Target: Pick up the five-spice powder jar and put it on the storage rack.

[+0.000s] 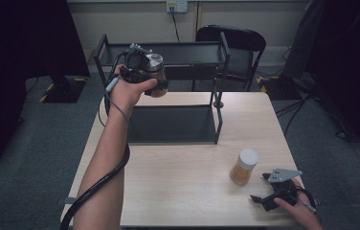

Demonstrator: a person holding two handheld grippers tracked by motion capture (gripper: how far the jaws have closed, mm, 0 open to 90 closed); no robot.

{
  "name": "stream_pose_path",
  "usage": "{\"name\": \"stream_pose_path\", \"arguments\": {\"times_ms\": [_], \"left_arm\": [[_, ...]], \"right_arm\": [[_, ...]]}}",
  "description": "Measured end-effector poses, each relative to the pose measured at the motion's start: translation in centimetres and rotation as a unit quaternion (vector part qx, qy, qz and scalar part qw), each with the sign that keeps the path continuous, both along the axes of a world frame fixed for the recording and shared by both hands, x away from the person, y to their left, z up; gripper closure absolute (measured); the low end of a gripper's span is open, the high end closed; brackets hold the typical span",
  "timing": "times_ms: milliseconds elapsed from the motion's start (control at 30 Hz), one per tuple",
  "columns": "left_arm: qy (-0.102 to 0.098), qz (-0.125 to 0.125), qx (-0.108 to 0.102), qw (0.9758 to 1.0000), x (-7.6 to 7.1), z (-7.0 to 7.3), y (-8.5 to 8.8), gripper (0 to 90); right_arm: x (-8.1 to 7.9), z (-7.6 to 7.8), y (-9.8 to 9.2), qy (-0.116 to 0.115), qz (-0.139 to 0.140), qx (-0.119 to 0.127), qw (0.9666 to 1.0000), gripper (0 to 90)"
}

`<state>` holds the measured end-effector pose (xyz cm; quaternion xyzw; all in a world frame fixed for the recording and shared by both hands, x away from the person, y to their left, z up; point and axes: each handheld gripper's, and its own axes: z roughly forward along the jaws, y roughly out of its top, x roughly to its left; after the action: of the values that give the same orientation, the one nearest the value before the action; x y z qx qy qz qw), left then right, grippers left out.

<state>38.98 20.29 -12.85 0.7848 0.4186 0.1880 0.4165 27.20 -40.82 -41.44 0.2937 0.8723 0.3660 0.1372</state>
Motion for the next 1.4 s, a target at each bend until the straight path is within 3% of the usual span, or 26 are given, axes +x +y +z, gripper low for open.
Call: {"name": "stream_pose_path", "arguments": {"times_ms": [733, 1067, 1400], "left_arm": [[0.001, 0.005, 0.014, 0.9999, 2.1, 4.9, -1.1, 31.1], [-0.003, 0.009, 0.023, 0.9997, 3.6, 6.1, -2.1, 31.1], [0.002, 0.018, 0.026, 0.9995, 6.0, 6.8, -2.3, 31.1]], "right_arm": [[0.0, 0.0, 0.0, 0.0, 0.0, 0.0, 1.0, 0.0], [0.0, 0.0, 0.0, -0.001, 0.0, 0.0, 1.0, 0.0], [0.0, 0.0, 0.0, -0.001, 0.0, 0.001, 1.0, 0.0]]}}
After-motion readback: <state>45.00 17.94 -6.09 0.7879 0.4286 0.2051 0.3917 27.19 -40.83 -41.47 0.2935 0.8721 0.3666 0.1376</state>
